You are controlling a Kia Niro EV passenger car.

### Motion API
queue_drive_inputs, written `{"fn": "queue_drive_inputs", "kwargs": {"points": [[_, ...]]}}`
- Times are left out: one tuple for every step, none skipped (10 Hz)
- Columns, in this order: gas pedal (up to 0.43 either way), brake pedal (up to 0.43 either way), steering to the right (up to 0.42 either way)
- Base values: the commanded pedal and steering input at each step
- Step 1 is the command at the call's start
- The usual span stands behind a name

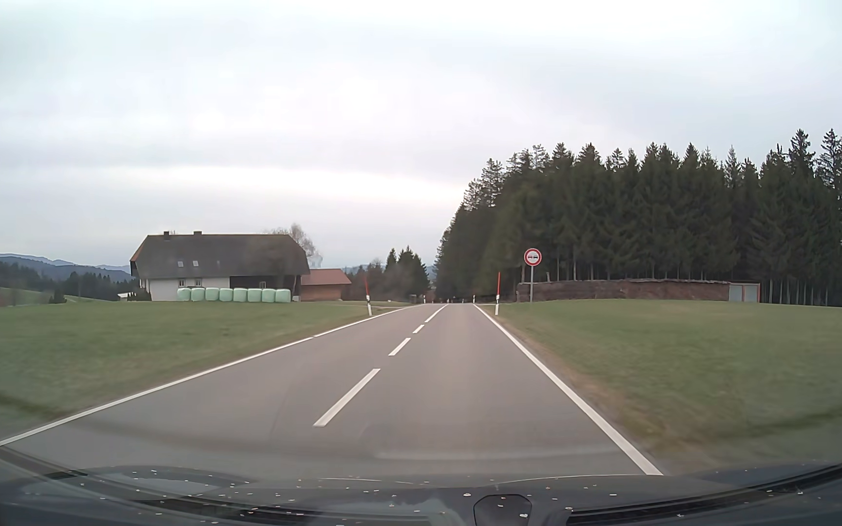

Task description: Follow the waypoints while adhering to traffic rules and regulations

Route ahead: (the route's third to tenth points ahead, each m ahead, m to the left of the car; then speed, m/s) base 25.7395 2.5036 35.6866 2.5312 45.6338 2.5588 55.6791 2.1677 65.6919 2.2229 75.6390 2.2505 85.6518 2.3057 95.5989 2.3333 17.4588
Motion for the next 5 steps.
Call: {"fn": "queue_drive_inputs", "kwargs": {"points": [[0.059,0.0,0.001],[0.059,0.0,0.001],[0.059,0.0,0.002],[0.059,0.0,0.001],[0.059,0.0,0.002]]}}
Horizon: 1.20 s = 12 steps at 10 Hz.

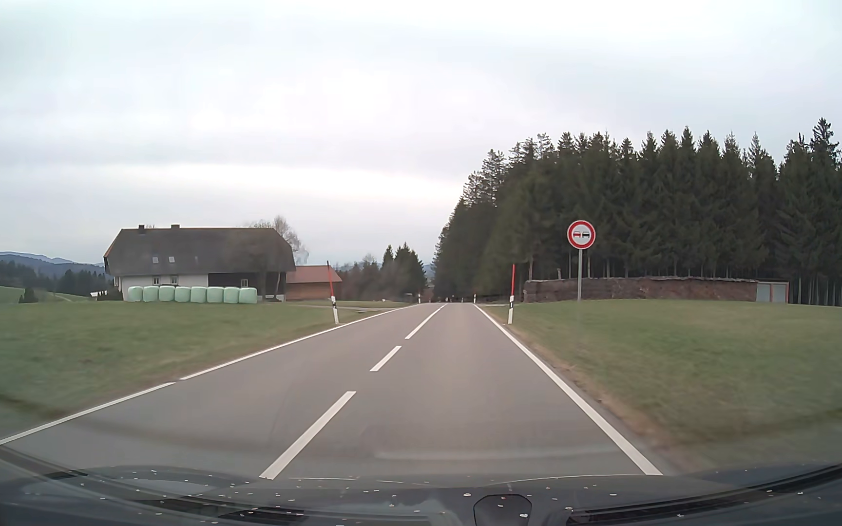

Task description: Follow the waypoints while adhering to traffic rules and regulations

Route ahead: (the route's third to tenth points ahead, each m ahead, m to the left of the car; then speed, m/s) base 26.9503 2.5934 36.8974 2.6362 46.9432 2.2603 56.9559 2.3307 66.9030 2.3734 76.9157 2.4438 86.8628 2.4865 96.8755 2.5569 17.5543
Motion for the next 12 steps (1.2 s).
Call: {"fn": "queue_drive_inputs", "kwargs": {"points": [[0.059,0.0,0.001],[0.059,0.0,0.001],[0.059,0.0,0.001],[0.059,0.0,0.001],[0.059,0.0,0.001],[0.047,0.0,0.001],[0.047,0.0,0.001],[0.047,0.0,0.001],[0.047,0.0,0.001],[0.02,0.0,0.001],[0.0,0.0,0.0],[0.0,0.0,0.0]]}}
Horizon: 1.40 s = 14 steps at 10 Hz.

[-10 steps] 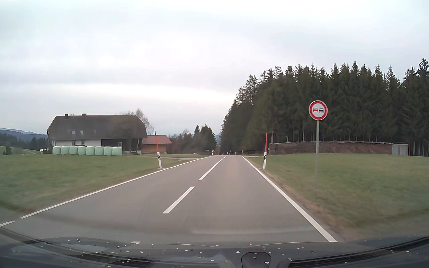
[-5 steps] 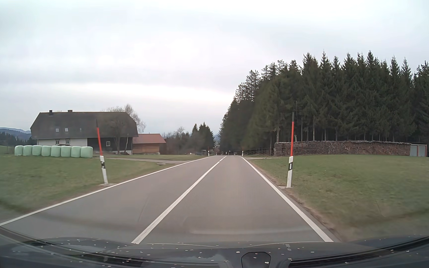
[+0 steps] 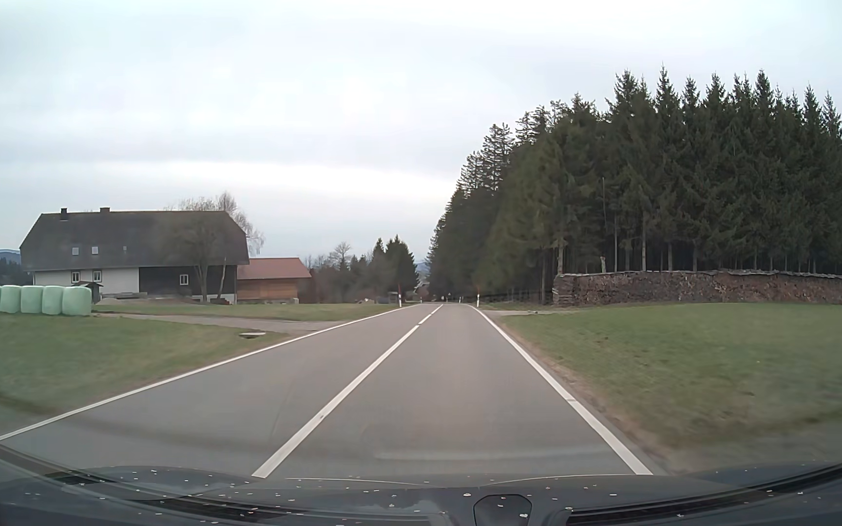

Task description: Follow the waypoints while adhering to traffic rules and regulations

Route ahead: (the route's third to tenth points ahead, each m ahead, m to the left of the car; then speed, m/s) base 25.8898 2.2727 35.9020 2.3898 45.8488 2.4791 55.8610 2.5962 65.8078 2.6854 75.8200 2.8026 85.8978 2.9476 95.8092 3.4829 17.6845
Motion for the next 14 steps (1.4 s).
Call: {"fn": "queue_drive_inputs", "kwargs": {"points": [[0.0,0.0,0.0],[0.0,0.0,0.0],[0.0,0.0,0.0],[0.0,0.0,0.0],[0.0,0.0,0.0],[0.0,0.0,0.0],[0.0,0.0,0.0],[0.0,0.0,0.0],[0.0,0.0,0.0],[0.0,0.0,0.0],[0.0,0.0,0.0],[0.0,0.0,0.0],[0.0,0.0,0.0],[0.0,0.0,0.0]]}}
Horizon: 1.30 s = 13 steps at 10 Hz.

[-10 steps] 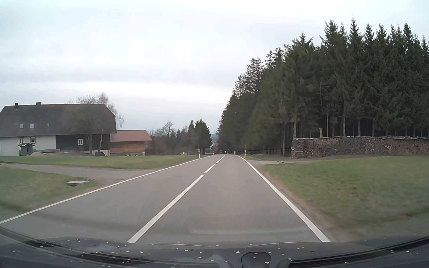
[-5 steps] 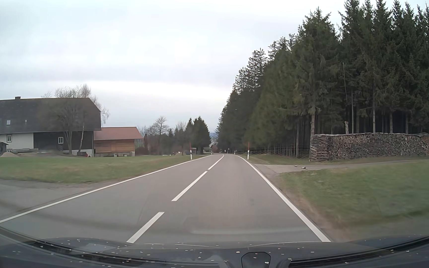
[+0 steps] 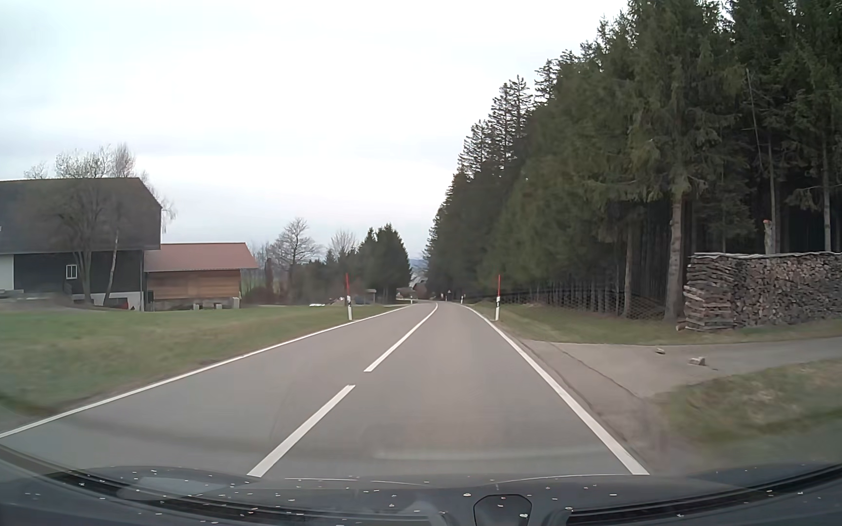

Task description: Follow the waypoints while adhering to traffic rules and regulations

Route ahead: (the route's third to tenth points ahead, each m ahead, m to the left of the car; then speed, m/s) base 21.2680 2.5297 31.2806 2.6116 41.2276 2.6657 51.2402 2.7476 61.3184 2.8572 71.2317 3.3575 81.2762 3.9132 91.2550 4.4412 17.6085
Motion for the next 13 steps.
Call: {"fn": "queue_drive_inputs", "kwargs": {"points": [[0.0,0.0,-0.001],[0.0,0.0,-0.002],[0.0,0.0,-0.001],[0.0,0.0,-0.001],[0.0,0.0,-0.001],[0.0,0.0,-0.001],[0.0,0.0,0.0],[0.0,0.0,0.0],[0.0,0.0,0.0],[0.0,0.0,-0.001],[0.0,0.0,-0.001],[0.0,0.0,-0.001],[0.0,0.0,-0.001]]}}
